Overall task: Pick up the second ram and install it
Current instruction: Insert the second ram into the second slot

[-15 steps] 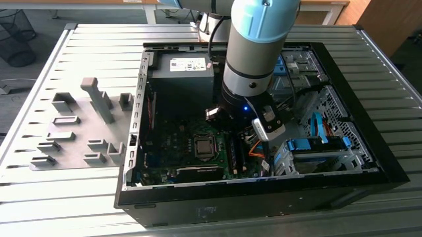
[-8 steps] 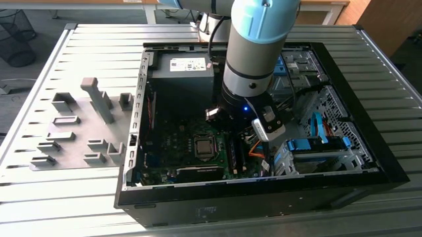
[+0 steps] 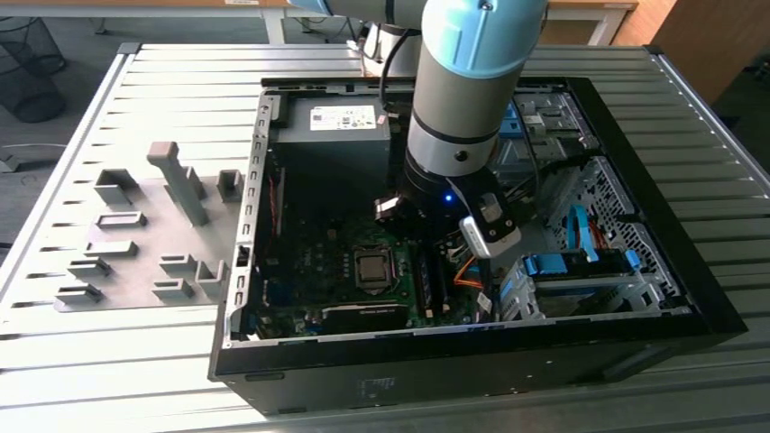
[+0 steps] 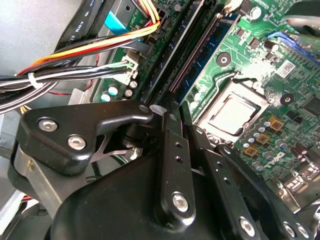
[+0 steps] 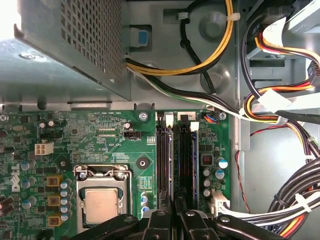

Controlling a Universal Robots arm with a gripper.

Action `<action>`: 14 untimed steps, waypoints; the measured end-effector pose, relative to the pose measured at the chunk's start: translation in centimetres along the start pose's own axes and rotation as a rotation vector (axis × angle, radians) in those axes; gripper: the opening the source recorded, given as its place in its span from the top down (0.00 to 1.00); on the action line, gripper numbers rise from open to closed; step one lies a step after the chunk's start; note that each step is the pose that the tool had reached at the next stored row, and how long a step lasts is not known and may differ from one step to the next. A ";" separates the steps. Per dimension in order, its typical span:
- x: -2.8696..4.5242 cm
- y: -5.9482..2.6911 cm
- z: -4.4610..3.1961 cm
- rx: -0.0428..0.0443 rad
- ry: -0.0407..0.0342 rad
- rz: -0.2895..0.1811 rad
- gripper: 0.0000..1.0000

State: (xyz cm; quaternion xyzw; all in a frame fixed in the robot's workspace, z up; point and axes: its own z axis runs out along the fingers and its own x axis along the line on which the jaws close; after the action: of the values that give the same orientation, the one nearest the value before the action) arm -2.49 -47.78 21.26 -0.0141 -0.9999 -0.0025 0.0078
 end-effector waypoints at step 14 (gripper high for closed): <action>0.00 0.00 0.30 0.0006 0.0002 -0.026 0.86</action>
State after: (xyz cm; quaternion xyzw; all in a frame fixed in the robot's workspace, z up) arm -2.49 -47.78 20.97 -0.0009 -1.0000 -0.0023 0.0079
